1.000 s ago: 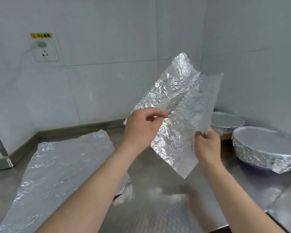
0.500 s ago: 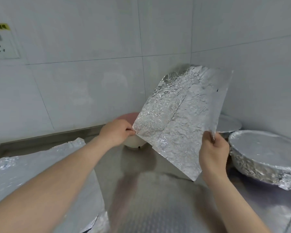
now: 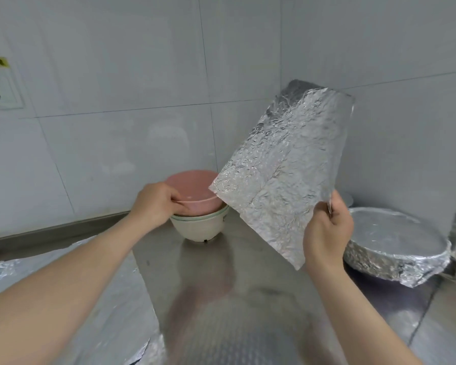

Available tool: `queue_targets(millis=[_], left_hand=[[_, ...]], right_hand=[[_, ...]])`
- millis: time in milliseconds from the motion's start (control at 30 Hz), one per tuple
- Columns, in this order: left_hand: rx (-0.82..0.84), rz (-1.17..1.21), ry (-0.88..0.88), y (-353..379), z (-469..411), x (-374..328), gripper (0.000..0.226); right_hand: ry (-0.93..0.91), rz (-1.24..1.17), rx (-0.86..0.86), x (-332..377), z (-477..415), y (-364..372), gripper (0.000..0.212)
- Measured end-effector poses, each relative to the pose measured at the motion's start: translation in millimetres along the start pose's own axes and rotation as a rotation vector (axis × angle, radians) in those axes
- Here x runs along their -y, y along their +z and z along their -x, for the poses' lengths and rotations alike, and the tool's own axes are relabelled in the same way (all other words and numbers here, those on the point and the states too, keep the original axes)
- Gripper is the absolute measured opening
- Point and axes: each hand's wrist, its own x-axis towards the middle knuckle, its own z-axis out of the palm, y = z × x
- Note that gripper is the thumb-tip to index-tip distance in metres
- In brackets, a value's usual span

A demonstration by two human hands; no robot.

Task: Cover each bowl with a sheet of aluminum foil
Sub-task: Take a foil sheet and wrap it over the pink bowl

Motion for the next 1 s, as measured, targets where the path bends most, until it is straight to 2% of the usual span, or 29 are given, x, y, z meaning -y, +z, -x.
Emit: queue_targets(millis=[100,167,233,367,433,500,567,667,767,833,900,933,1000], left_hand=[[-0.132,0.006,-0.003,-17.3,12.8,-5.3,0.019],[-0.249,0.048,0.0,-32.9,29.2,-13.1,0.023],[-0.275,0.124,0.011,-47.7,53.8,-24.9,0.022],[-0.051,0.102,0.087,-56.5,119.0,-38.7,0.003],[0.072,0.119,0.085,-44.8,149.4,-40.3,0.009],[0.157,0.128,0.065,-29.9,177.7,-40.8,0.003],[0.185,0.078,0.083,-20.2,202.9,-42.7,0.011],[0.141,0.07,0.114,-15.2,216.5,-47.3,0.018],[0.099,0.08,0.122,-19.2,226.2,-57.7,0.017],[0.076,0.277,-0.107,-27.9,237.4,-60.0,0.012],[0.037,0.771,-0.376,-35.2,244.3,-50.2,0.027],[0.017,1.005,-0.442,-37.7,246.4,-40.6,0.027],[0.048,1.313,-0.519,-43.8,245.2,-24.2,0.023]], right_hand=[[-0.011,-0.012,0.029,17.6,3.4,-2.1,0.059],[-0.045,-0.02,0.038,35.1,5.7,-5.6,0.059],[-0.078,-0.021,0.028,49.4,7.2,-10.4,0.055],[-0.254,0.109,0.079,77.1,19.4,-20.8,0.053],[-0.428,0.252,0.17,85.5,27.5,-24.6,0.048],[-0.617,0.375,0.266,91.3,37.5,-33.0,0.047],[-0.798,0.494,0.338,94.0,51.6,-41.2,0.047],[-1.024,0.553,0.374,86.9,71.1,-45.7,0.033],[-1.138,0.586,0.462,74.0,86.3,-47.1,0.018],[-1.164,0.634,0.53,62.1,93.8,-50.6,0.015],[-1.179,0.676,0.583,50.8,97.8,-54.1,0.015],[-1.181,0.691,0.606,45.7,101.0,-55.6,0.015],[-1.188,0.719,0.658,40.3,103.6,-57.3,0.017]])
